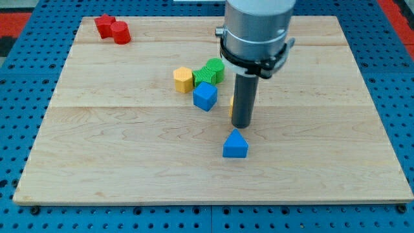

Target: Move your arm bottom to the blue triangle

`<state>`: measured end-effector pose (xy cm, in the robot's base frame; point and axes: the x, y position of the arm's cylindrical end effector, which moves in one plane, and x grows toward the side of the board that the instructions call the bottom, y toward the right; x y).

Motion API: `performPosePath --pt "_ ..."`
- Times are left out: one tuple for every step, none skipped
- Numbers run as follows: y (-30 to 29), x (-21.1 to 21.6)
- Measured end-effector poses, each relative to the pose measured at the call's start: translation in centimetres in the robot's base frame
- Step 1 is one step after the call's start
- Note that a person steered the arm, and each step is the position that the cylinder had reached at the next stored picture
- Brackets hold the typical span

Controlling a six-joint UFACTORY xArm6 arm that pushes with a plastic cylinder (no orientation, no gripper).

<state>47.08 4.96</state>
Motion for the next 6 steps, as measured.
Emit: performPosePath --pt "-0.3 -2.6" --pt "-0.5 -4.3" --pt "0.2 -2.8" --pt "2.4 1.2" --pt "3.9 5.8" --pt "3.5 10.2"
